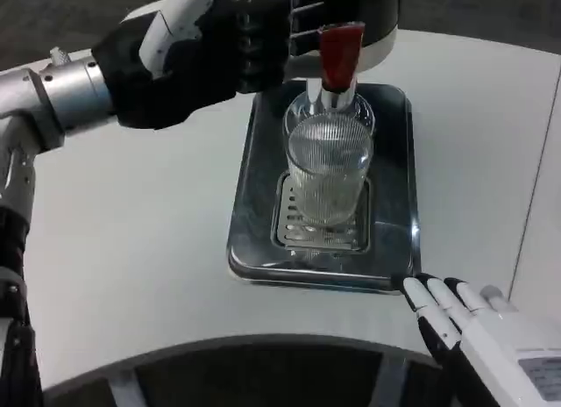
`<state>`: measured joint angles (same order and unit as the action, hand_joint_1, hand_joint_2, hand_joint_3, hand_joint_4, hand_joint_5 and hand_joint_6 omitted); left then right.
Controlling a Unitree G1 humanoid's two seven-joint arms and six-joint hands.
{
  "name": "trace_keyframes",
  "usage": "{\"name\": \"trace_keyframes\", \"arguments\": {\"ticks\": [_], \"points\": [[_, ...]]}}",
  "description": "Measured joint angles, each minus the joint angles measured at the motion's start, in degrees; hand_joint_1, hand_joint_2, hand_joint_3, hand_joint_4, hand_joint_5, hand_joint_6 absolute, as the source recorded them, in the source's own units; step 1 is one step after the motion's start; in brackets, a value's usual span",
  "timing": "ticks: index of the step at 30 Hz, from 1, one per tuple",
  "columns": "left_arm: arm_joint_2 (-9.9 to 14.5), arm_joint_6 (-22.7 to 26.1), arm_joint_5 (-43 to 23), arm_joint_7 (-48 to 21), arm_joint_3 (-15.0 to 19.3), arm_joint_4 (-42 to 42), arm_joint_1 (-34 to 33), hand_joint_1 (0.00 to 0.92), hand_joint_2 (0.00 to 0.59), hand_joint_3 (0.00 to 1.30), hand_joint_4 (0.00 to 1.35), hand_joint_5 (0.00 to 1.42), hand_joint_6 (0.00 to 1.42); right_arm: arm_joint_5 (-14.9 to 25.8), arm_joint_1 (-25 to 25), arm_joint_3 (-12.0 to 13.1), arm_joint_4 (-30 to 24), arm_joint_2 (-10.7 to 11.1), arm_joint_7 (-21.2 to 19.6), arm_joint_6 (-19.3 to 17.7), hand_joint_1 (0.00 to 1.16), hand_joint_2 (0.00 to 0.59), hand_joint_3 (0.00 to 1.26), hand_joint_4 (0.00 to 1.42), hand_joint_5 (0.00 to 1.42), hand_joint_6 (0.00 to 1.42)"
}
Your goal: Grasp the cup under the faucet to collect the drink, then remove the cup.
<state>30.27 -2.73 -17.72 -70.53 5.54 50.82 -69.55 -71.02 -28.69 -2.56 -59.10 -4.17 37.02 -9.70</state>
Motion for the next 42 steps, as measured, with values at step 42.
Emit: {"name": "trace_keyframes", "arguments": {"ticks": [42], "points": [[-5.6, -9.8, 6.1, 0.8, -1.1, 9.4, -7.9, 0.0, 0.079, 0.07, 0.0, 0.07, 0.07, -1.1, 0.3, -0.7, 0.0, -0.4, -0.7, 1.0, 0.46, 0.333, 0.0, 0.0, 0.0, 0.0]]}}
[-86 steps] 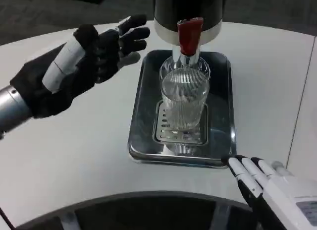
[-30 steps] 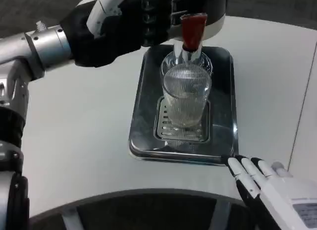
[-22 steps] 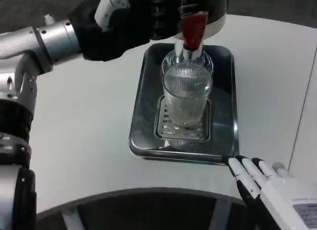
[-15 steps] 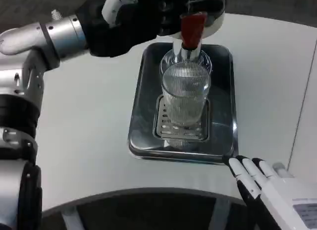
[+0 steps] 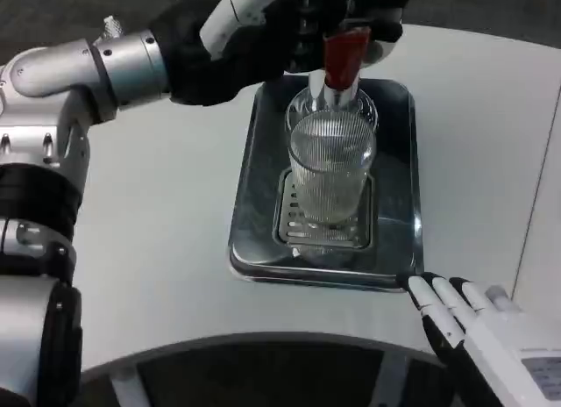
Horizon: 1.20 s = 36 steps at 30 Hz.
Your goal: Grasp the cup under the faucet to collect the drink, then remove the cup.
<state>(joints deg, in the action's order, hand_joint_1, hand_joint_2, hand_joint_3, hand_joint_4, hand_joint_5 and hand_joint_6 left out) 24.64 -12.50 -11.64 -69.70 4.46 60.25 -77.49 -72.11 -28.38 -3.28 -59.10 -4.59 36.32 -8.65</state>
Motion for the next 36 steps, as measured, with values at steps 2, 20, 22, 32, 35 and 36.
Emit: {"name": "trace_keyframes", "arguments": {"ticks": [2, 20, 22, 32, 35, 36], "points": [[0.0, -1.8, 0.8, 0.0, -0.2, 0.0, 0.0, 0.0, 0.079, 0.07, 0.0, 0.07, 0.07, 0.0, 0.7, -0.1, 0.0, 0.1, 0.1, 0.9, 0.46, 0.333, 0.0, 0.0, 0.0, 0.0], [1.0, -9.4, 2.4, 0.0, -2.0, -1.8, 0.0, 0.0, 0.09, 0.09, 0.0, 0.08, 0.08, 11.9, 13.4, 5.3, 6.0, 4.3, -0.5, 12.3, 0.46, 0.274, 0.05, 0.0, 0.0, 0.05], [1.2, -10.4, 3.1, 0.0, -2.3, -2.2, 0.0, 0.0, 0.091, 0.09, 0.0, 0.08, 0.08, 14.0, 14.2, 5.7, 7.3, 4.7, -1.4, 13.4, 0.46, 0.272, 0.05, 0.0, 0.0, 0.07], [1.8, -15.2, 3.7, 0.0, -3.8, -2.4, 0.2, 0.0, 0.091, 0.09, 0.0, 0.08, 0.07, 23.6, 16.8, 7.6, 11.0, 8.5, -4.6, 17.4, 0.47, 0.259, 0.04, 0.0, 0.0, 0.07], [1.9, -17.0, 4.1, 0.1, -4.5, -2.4, 0.4, 0.0, 0.091, 0.09, 0.0, 0.08, 0.07, 25.1, 17.0, 7.6, 11.4, 9.9, -5.2, 18.1, 0.47, 0.261, 0.04, 0.0, 0.0, 0.07], [2.0, -17.6, 4.5, 0.2, -4.7, -2.4, 0.5, 0.0, 0.091, 0.09, 0.0, 0.08, 0.07, 25.4, 17.0, 7.5, 11.4, 10.1, -5.4, 18.4, 0.47, 0.261, 0.04, 0.0, 0.0, 0.07]]}}
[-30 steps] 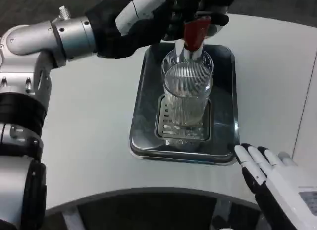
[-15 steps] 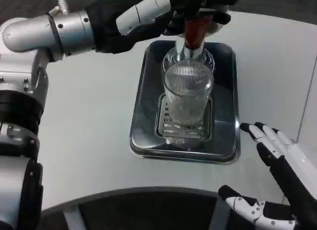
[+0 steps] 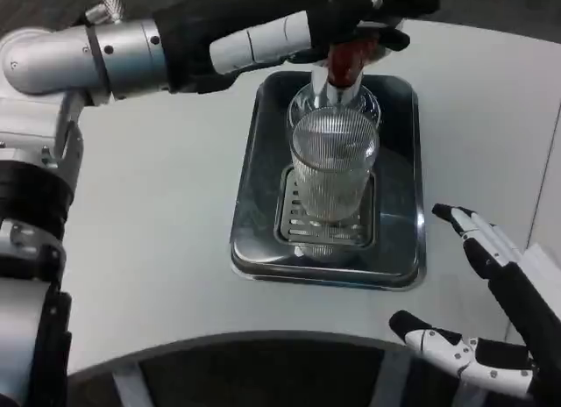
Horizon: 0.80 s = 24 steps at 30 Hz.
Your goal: Grasp the cup under the faucet to collect the drink, then remove the cup.
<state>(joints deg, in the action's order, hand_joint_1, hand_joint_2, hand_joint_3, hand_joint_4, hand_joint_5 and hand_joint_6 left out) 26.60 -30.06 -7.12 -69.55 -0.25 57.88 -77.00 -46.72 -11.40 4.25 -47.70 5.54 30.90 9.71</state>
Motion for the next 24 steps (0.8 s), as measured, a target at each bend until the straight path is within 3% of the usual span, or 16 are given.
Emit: {"name": "trace_keyframes", "arguments": {"ticks": [13, 24], "points": [[1.1, -9.6, 2.5, 1.5, -2.3, -0.9, 1.3, 0.0, 0.092, 0.08, 0.0, 0.08, 0.06, 6.0, 1.4, -0.1, 0.6, 3.8, -2.1, 3.8, 0.47, 0.257, 0.0, 0.0, 0.0, 0.07], [1.9, -10.7, 2.6, 2.3, -2.7, -0.9, 2.1, 0.0, 0.092, 0.08, 0.0, 0.08, 0.06, 11.8, 7.0, -1.0, 5.8, 8.8, -2.2, 7.0, 0.5, 0.246, 0.0, 0.0, 0.0, 0.02]]}}
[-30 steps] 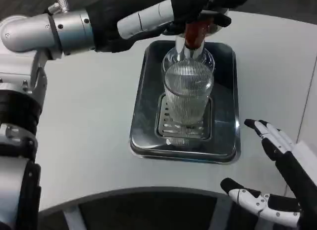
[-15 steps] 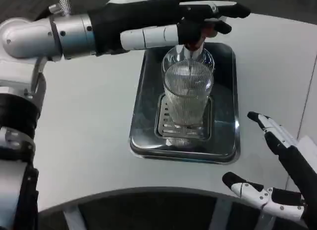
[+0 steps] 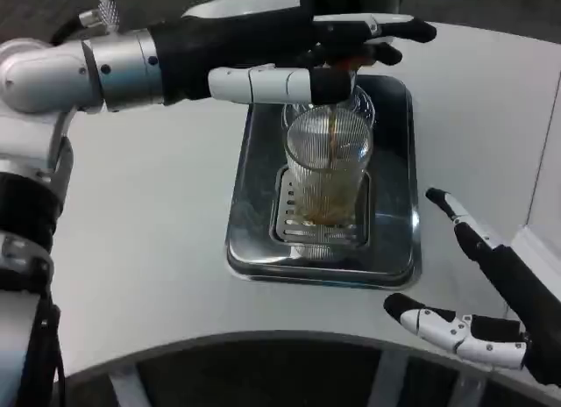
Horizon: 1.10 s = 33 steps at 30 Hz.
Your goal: Grasp the cup under the faucet to collect the drink, then remove the cup.
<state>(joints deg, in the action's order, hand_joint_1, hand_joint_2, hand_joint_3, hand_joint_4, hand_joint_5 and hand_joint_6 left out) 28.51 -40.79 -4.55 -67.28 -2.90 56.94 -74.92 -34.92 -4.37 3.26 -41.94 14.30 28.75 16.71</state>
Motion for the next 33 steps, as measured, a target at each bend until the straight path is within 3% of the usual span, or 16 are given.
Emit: {"name": "trace_keyframes", "arguments": {"ticks": [17, 33], "points": [[0.9, -2.9, 0.4, 1.2, -0.8, 0.0, 0.4, 0.0, 0.093, 0.07, 0.0, 0.08, 0.06, 6.5, 9.2, -1.5, 8.4, 5.5, -1.4, 2.0, 0.54, 0.225, 0.0, 0.0, 0.0, 0.03], [1.7, -5.5, 0.8, 2.4, -1.8, 0.0, 0.8, 0.0, 0.093, 0.07, 0.0, 0.08, 0.06, 9.6, 15.5, -2.6, 16.0, 7.6, -4.1, 1.7, 0.54, 0.222, 0.0, 0.0, 0.0, 0.03]]}}
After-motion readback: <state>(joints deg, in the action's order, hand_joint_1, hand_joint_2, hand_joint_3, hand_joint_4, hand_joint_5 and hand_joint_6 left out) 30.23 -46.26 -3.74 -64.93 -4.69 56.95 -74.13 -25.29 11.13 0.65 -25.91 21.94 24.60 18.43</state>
